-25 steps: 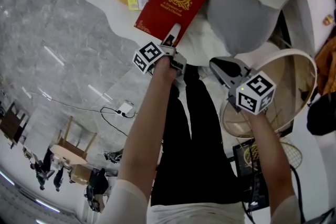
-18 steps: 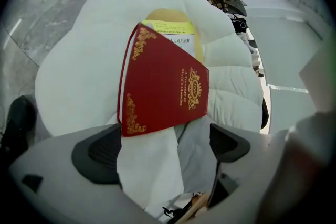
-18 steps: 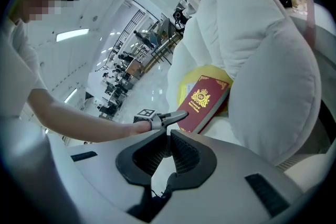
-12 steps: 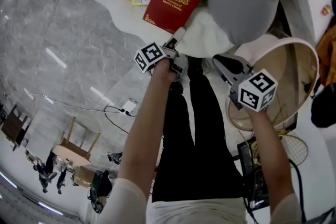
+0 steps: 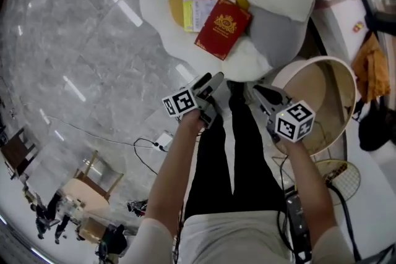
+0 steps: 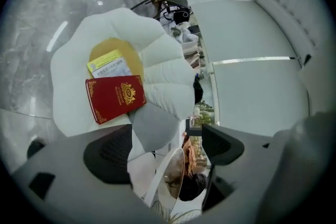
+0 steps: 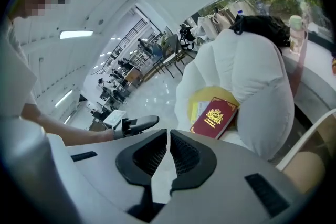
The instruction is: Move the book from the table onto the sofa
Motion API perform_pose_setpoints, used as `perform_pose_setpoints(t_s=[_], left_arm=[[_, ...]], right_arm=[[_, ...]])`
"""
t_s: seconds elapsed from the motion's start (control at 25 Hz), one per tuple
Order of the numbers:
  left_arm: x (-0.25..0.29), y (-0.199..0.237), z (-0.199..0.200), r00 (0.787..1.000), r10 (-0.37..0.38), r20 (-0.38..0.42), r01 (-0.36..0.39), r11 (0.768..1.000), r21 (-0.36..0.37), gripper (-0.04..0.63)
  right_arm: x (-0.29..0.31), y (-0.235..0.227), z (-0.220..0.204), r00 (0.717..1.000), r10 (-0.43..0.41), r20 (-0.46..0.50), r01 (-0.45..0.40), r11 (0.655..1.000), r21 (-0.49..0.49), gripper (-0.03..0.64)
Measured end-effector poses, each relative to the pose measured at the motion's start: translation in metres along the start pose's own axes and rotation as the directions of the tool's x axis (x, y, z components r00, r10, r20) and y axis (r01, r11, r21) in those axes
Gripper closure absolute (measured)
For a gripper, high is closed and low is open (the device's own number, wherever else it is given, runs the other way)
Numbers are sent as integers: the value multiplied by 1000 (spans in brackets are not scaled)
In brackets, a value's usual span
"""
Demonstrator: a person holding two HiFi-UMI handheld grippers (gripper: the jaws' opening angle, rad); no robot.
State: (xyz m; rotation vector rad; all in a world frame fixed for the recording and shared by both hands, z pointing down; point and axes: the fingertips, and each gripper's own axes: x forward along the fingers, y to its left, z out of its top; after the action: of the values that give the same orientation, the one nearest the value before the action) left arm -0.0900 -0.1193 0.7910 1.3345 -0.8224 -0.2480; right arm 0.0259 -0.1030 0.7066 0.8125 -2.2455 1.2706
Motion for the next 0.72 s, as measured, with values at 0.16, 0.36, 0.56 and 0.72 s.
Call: perform_pose_setpoints(t_s=[0.16,0.36,0.56,0.72], left_arm=[[-61,-77,-7,999,-31,-16,33,993,112,257],[-124,-155,1,998,-61,-3,60,959,277,340],[-189,-216,-11,996,-86,5,79,937,341,415],[-236,-251,-23,998,-61,15,48,894,445,518]], right_arm=[[-47,52,13,1000,-27,6,28,999,-19,574],[-104,98,48,992,-79,101,82,996,-28,574],[-162,138,66,975,-136,176,137,991,4,574],[-208,180,83,954,-130,269,133,991,7,574]])
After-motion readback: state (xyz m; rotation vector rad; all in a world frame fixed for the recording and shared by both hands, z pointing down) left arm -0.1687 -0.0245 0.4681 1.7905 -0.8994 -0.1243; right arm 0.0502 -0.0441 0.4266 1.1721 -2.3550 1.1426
